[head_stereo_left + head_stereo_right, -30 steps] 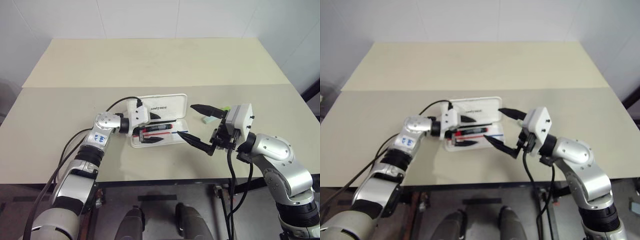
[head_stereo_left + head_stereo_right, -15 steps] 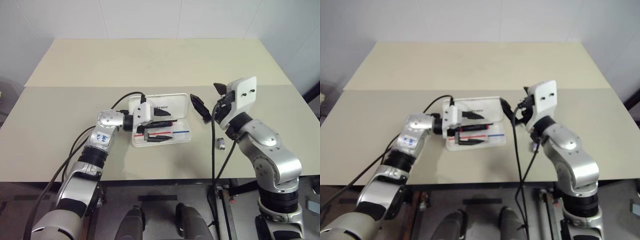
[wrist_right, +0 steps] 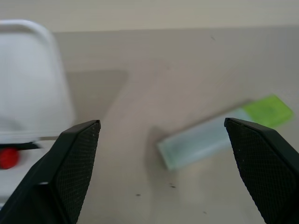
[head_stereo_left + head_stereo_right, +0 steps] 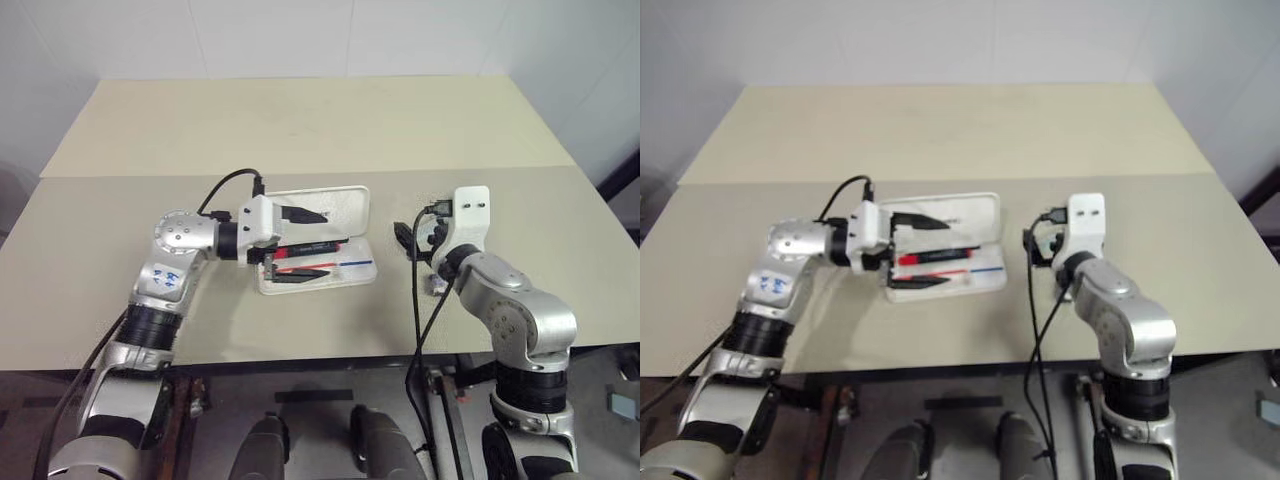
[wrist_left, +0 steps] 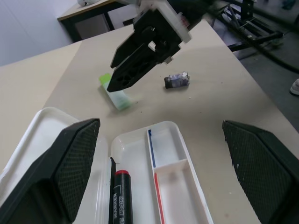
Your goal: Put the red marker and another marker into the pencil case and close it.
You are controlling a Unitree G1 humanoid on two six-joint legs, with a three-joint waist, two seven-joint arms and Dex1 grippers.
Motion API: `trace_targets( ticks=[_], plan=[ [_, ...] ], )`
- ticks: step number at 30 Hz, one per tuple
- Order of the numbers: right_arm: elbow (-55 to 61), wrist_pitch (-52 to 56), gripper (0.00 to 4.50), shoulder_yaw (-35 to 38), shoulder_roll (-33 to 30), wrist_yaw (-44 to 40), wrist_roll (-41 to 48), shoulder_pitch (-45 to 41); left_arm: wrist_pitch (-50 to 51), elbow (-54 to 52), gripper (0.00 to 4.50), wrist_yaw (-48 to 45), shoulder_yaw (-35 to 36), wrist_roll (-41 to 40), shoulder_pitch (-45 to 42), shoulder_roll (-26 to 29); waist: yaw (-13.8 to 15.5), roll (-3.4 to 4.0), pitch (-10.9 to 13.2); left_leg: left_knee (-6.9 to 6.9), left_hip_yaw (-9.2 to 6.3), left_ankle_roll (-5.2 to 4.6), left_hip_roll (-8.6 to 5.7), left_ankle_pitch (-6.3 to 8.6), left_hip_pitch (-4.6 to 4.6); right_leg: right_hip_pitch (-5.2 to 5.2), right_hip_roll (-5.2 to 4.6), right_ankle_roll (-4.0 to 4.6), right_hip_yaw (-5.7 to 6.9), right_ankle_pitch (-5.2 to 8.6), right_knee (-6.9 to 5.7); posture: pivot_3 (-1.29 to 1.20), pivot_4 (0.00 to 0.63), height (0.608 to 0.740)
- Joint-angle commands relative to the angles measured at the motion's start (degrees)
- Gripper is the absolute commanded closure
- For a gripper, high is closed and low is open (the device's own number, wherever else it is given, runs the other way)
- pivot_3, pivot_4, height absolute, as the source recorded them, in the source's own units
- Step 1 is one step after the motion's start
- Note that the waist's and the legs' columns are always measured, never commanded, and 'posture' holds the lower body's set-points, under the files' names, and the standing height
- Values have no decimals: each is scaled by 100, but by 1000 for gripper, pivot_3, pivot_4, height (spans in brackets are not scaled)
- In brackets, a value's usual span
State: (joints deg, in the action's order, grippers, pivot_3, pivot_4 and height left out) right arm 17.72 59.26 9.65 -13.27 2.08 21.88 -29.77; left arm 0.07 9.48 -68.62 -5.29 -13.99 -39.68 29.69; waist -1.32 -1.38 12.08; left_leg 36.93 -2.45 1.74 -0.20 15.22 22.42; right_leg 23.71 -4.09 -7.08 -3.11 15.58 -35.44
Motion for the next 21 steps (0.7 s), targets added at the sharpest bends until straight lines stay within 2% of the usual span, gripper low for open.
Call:
trace_targets(
  ticks=[1,11,21],
  plan=[
    [-311,26,0,258,175,173,-37,-371,127,-442,25,56,166,-174,85,170,-25,1,0,-1,0,0,0,0,0,0,0,0,0,0,-1,0,150,740],
    [-1849,-144,0,362,523,456,-295,-1237,400,-1026,25,226,363,-315,239,468,-55,1,1,-16,7,0,1,0,1,10,1,1,-5,1,0,0,150,740],
    [-2355,-335,0,272,564,654,-677,-1336,525,-1329,25,421,419,-362,407,531,-39,1,0,-37,8,1,1,0,0,11,0,1,-5,1,0,0,150,740]
  ],
)
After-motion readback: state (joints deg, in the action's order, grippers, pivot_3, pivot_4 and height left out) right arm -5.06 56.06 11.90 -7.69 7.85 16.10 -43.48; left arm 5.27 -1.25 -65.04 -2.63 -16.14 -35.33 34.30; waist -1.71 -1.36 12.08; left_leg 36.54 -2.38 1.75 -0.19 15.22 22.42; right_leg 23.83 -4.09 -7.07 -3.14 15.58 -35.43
